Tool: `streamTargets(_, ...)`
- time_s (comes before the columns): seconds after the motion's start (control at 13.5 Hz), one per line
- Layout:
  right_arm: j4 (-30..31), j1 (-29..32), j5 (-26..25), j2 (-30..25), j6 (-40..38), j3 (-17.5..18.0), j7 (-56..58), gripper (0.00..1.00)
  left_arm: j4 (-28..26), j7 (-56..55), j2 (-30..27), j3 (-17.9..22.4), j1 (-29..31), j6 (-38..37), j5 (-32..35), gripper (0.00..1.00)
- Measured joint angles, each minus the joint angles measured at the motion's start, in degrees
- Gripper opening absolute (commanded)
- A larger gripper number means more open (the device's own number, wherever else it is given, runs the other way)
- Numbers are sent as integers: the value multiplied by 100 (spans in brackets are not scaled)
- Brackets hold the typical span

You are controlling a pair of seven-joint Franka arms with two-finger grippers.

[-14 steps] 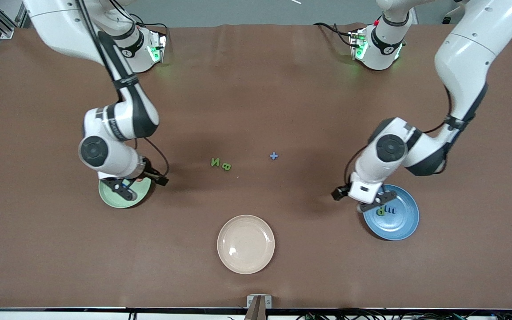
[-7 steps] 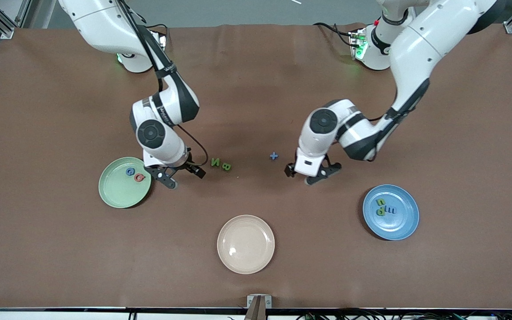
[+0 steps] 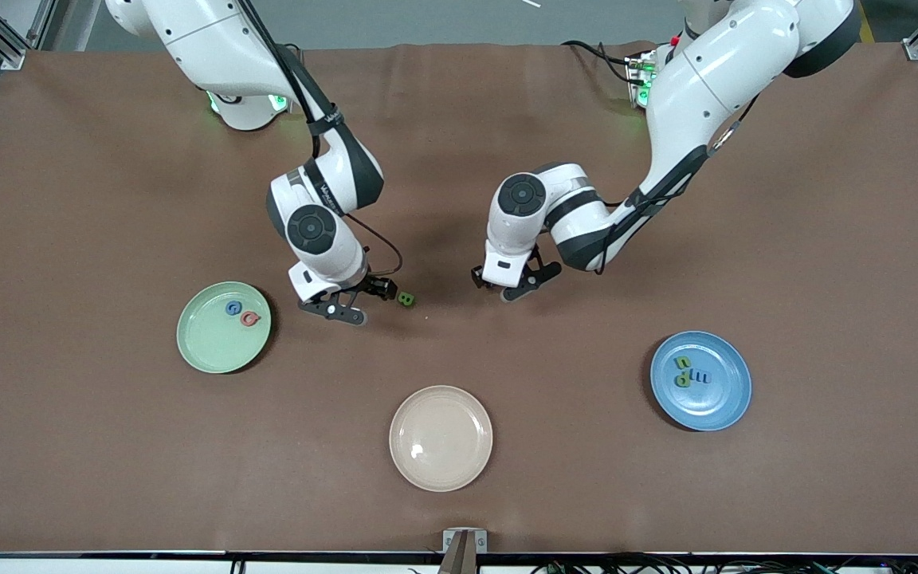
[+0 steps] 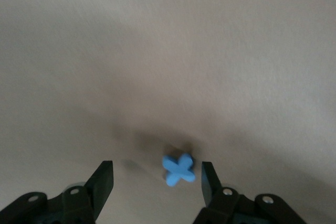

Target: Sort upper and lower case letters into plates

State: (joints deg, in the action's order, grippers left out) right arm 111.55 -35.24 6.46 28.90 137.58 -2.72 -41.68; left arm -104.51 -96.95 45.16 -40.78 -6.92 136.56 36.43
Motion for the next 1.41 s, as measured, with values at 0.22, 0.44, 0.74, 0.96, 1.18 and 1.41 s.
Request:
streamTargets(0.22,279,-225,0,96,484,1,61,93,166,-96,138,3,-136,16,0,68)
streamTargets(0.44,360,-355,0,284,780,1,74,92,313,-98,193,54,-236,17,0,63)
streamTargets(0.74,354,-378,0,327,835,1,121,81,437,-98,313,208,-370,17,0,62)
streamTargets(0.96,347,-400,-153,319,921,1,202,77,458,-98,318,241,-408,-21,0,52)
streamTargets(1.18,361,-402,-256,333,1087,-1,206,72,497,-98,314,237,-423,-175,0,20)
streamTargets(1.41,361,-402,-278,332,1098,-8,206,50,558,-98,293,247,-430,-297,0,5)
